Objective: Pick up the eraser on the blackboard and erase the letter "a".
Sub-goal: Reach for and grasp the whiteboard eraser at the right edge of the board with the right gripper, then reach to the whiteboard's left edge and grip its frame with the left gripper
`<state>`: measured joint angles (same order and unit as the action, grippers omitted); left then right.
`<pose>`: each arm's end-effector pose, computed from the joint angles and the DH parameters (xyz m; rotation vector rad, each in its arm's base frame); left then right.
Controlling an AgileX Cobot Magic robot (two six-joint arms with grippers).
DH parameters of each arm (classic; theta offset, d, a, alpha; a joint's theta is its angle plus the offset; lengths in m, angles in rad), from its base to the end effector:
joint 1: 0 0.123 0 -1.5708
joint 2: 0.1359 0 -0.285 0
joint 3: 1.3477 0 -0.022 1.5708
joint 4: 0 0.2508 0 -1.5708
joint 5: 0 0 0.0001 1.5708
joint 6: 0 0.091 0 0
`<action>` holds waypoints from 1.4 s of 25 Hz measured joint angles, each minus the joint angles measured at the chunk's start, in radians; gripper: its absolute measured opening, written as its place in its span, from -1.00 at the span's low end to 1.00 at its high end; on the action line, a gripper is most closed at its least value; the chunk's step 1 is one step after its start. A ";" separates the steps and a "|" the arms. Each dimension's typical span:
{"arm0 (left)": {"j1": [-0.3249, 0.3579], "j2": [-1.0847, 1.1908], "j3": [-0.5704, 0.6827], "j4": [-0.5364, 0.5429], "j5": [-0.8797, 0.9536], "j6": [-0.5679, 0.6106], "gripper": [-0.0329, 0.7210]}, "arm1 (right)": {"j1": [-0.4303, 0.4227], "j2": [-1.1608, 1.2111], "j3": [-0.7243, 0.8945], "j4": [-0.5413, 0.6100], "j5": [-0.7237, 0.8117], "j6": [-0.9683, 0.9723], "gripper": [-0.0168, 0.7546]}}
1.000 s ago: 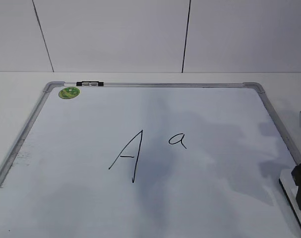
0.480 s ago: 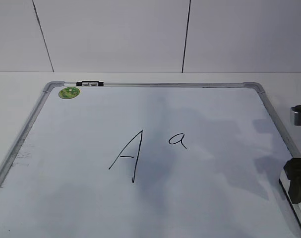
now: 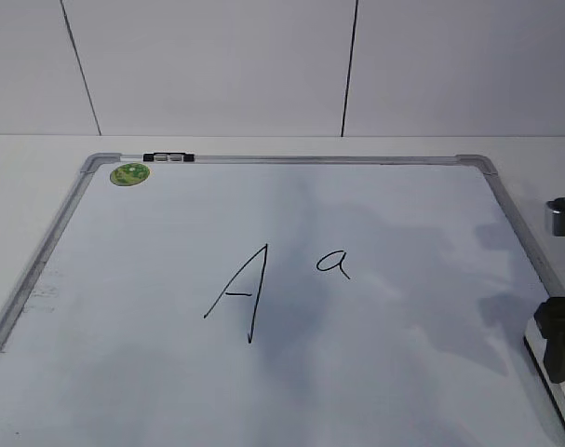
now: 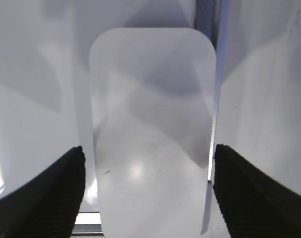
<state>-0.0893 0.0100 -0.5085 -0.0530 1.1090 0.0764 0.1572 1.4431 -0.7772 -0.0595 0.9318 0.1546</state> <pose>-0.0068 -0.0037 0.2759 0.1772 2.0862 -0.0718 0.2276 0.0317 0.1985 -0.0563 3.0734 -0.0598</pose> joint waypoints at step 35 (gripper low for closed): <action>0.000 0.000 0.000 0.000 0.000 0.000 -0.29 | 0.000 0.089 -0.001 0.012 -0.018 0.056 0.65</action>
<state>-0.0893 0.0100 -0.5085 -0.0530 1.1090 0.0764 0.1572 1.5317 -0.7780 -0.0471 0.9138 0.2109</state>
